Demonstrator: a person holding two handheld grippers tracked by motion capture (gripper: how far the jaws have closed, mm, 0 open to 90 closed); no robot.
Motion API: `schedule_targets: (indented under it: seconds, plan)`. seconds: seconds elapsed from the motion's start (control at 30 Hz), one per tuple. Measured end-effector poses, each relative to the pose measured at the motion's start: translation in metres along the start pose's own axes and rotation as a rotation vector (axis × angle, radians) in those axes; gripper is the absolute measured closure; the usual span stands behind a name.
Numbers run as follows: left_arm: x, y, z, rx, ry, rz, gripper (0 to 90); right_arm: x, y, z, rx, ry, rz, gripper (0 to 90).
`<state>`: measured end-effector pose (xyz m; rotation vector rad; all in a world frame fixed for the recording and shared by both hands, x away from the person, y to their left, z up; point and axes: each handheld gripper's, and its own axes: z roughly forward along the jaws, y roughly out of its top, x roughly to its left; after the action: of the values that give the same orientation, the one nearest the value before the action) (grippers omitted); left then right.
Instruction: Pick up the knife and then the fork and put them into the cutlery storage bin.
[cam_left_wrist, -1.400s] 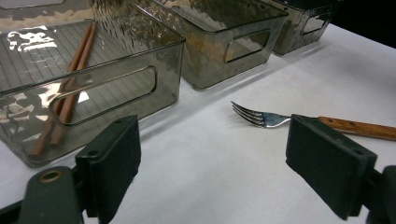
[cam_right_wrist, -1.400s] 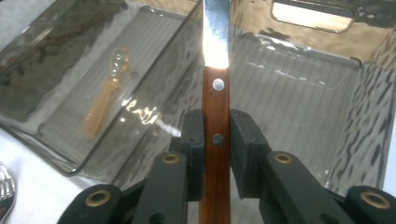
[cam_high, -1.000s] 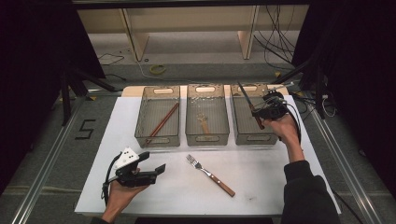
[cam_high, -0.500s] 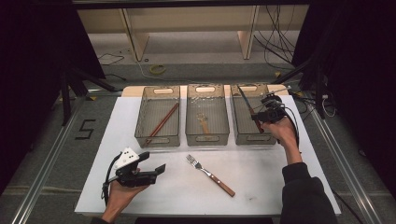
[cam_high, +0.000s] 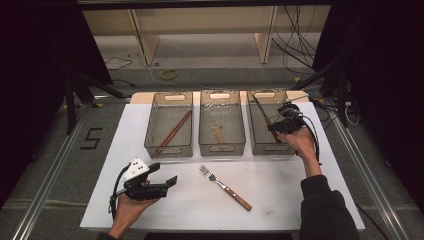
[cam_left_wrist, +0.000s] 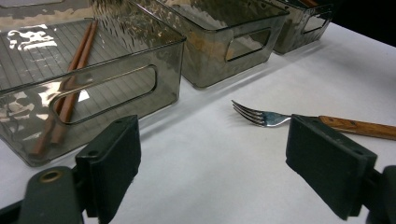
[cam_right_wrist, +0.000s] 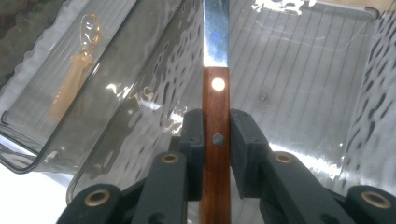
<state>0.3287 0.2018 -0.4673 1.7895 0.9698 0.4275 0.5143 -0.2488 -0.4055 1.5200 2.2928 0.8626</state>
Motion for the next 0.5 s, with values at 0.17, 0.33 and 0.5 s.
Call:
schedule_targets:
  seconds: [0.17, 0.33, 0.5]
  plan:
    - [0.0000, 0.0001, -0.0002, 0.000, 0.001, 0.001, 17.5, 0.0015, -0.0003, 0.0022, 0.015, 0.005, -0.002, 76.7]
    - [0.0000, 0.0000, 0.0000, 0.000, 0.000, 0.001, 17.4, 0.0023, -0.0001, 0.0046, 0.029, 0.030, -0.003, 71.3]
    - [-0.0004, 0.0000, 0.0001, -0.002, 0.001, 0.001, 17.4, 0.0059, 0.0010, -0.0003, 0.018, 0.058, -0.023, 66.4]
